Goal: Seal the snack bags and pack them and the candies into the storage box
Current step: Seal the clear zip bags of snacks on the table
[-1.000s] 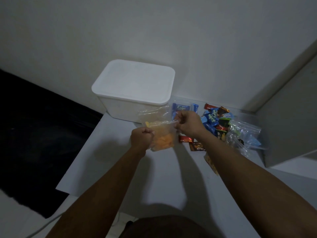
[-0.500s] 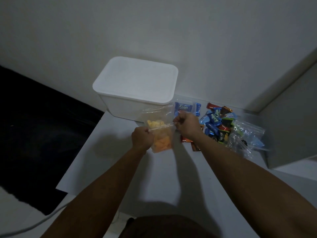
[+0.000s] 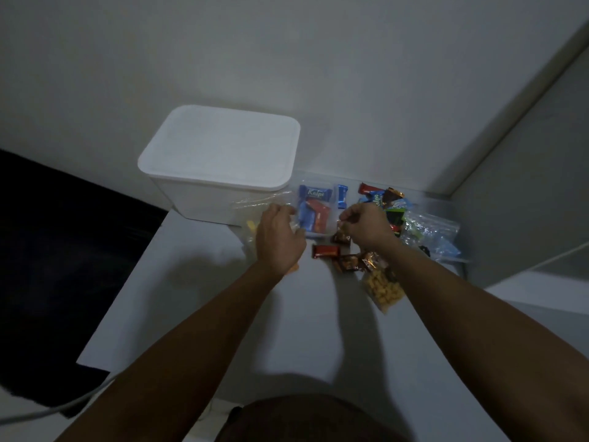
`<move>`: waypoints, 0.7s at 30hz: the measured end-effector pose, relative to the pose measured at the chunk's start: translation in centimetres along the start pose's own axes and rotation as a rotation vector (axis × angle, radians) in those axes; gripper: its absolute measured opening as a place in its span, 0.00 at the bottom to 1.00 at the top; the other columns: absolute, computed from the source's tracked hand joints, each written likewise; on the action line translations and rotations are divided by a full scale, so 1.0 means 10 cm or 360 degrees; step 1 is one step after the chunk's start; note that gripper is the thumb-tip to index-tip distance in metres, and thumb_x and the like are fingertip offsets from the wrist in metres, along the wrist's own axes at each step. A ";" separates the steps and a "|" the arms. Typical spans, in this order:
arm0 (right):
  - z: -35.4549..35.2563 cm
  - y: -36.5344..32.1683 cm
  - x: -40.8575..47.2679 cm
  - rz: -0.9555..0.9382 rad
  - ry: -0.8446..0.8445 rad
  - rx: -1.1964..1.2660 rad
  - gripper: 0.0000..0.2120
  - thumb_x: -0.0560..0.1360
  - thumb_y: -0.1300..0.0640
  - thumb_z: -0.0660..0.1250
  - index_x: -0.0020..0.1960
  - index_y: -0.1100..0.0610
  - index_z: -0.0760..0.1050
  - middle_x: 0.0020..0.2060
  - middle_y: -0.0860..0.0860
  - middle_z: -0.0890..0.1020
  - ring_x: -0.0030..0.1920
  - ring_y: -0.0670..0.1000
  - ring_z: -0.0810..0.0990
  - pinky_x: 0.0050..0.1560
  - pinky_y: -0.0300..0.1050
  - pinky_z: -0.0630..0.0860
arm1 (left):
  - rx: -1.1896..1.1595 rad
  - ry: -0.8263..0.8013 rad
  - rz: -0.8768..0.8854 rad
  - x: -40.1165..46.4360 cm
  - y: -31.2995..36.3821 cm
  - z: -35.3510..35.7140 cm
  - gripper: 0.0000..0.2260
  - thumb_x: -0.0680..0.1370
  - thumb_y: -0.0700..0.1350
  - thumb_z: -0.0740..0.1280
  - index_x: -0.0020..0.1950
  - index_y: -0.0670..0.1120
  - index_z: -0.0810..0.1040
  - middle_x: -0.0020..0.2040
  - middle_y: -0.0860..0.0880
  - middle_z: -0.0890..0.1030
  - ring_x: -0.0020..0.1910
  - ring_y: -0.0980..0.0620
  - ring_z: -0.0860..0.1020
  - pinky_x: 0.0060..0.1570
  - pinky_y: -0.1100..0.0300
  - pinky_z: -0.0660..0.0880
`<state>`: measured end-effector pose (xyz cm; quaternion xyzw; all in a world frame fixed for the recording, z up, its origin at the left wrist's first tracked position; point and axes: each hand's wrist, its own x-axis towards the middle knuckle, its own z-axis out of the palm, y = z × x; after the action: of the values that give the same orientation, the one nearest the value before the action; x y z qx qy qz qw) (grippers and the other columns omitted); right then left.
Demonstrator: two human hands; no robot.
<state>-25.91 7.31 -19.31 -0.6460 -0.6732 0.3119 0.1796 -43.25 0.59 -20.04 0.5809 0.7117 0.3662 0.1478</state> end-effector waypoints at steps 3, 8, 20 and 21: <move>-0.22 0.21 -0.06 0.0062 0.0065 -0.0067 0.05 0.74 0.61 0.71 0.49 0.60 0.82 0.47 0.54 0.84 0.47 0.50 0.81 0.49 0.45 0.77 | -0.0097 -0.0356 0.0005 -0.01 0.23 0.16 0.11 0.72 0.39 0.71 0.54 0.42 0.80 0.47 0.49 0.79 0.43 0.53 0.75 0.42 0.62 0.71; -0.56 0.61 -0.21 0.0229 0.0231 -0.0109 0.03 0.71 0.60 0.72 0.45 0.55 0.82 0.44 0.55 0.84 0.46 0.53 0.81 0.48 0.42 0.74 | -0.0059 -0.0907 -0.0023 -0.05 0.57 0.53 0.09 0.71 0.42 0.71 0.50 0.42 0.81 0.47 0.45 0.81 0.46 0.48 0.79 0.47 0.53 0.79; -0.81 1.51 -0.65 0.0640 0.0168 -0.0017 0.18 0.70 0.61 0.71 0.60 0.58 0.78 0.55 0.58 0.82 0.55 0.56 0.81 0.57 0.46 0.77 | -0.0378 -0.1446 -0.0220 -0.24 1.19 1.16 0.15 0.74 0.43 0.68 0.60 0.48 0.74 0.57 0.48 0.78 0.57 0.46 0.76 0.59 0.45 0.75; -0.81 1.54 -0.67 0.0642 0.0156 0.0022 0.18 0.70 0.61 0.71 0.60 0.58 0.78 0.54 0.58 0.82 0.54 0.57 0.81 0.57 0.48 0.77 | -0.0414 -0.1465 -0.0239 -0.25 1.23 1.17 0.15 0.74 0.42 0.68 0.60 0.49 0.73 0.56 0.49 0.77 0.58 0.47 0.75 0.61 0.45 0.74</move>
<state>-8.33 1.80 -22.33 -0.7807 -0.5187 0.3144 0.1504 -26.29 3.08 -20.14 0.6064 0.5606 0.1454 0.5449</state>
